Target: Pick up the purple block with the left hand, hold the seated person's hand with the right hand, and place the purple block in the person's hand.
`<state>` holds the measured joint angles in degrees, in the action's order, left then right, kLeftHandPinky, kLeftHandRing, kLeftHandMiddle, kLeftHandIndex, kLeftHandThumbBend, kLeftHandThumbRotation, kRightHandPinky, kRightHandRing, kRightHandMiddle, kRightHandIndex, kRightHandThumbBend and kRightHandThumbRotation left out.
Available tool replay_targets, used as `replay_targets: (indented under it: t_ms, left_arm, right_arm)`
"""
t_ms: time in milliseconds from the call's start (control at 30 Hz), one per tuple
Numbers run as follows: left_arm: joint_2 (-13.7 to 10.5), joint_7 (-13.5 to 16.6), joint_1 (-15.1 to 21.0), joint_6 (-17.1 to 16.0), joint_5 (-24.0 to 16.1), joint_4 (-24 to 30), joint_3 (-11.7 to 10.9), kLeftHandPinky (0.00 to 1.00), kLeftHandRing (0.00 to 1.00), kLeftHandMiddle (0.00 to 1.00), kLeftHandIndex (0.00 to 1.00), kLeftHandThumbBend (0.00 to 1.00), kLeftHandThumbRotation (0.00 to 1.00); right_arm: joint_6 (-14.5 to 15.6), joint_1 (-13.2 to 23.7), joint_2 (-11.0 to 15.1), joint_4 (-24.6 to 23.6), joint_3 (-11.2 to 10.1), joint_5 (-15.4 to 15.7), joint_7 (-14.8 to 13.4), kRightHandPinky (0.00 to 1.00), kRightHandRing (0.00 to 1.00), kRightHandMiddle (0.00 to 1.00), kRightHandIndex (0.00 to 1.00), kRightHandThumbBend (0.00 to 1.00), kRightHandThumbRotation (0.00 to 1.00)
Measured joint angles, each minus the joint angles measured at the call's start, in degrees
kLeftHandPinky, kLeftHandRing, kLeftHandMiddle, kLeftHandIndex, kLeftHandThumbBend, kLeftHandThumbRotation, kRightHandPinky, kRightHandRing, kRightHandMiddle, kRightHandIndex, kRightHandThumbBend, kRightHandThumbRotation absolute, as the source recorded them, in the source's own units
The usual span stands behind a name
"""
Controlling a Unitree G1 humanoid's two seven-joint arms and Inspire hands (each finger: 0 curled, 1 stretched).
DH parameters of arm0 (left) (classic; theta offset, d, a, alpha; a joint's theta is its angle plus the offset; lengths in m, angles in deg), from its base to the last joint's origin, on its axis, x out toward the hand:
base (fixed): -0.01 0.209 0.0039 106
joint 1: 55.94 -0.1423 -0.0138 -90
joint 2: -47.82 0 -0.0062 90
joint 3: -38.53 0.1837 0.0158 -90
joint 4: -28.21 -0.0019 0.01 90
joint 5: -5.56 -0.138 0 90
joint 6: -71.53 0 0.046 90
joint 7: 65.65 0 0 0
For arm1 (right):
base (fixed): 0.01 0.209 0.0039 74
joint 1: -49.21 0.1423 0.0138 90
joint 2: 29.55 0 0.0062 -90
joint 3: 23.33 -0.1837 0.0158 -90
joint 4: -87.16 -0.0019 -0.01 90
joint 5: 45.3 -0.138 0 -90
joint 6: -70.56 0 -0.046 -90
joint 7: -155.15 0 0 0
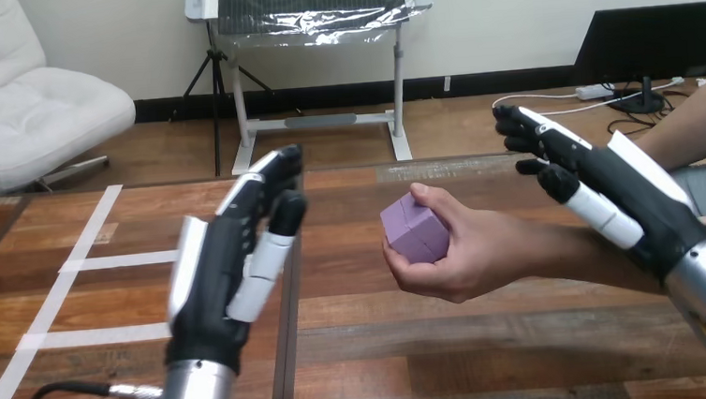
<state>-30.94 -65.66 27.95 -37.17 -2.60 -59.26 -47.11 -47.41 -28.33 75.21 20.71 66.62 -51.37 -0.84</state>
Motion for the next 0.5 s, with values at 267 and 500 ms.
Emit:
replay_targets:
  t_ms: [267,500]
  left_arm:
    - [-0.3,-0.3,-3.9,0.1,0.7,6.1,-1.5,0.81,0.82,0.82,0.82,0.92,1.00]
    - [-0.9,-0.8,-7.9,0.1,1.0,10.5,-2.7,0.80,0.82,0.81,0.80,0.93,1.00]
  right_arm:
    - [0.8,-5.8,-2.1,-7.2,-0.5,-5.2,0.0,0.91,0.92,0.93,0.93,1.00,1.00]
    - [1.6,-11.2,-4.3,-13.6,-0.5,-8.3,-0.1,0.91,0.91,0.92,0.91,1.00,1.00]
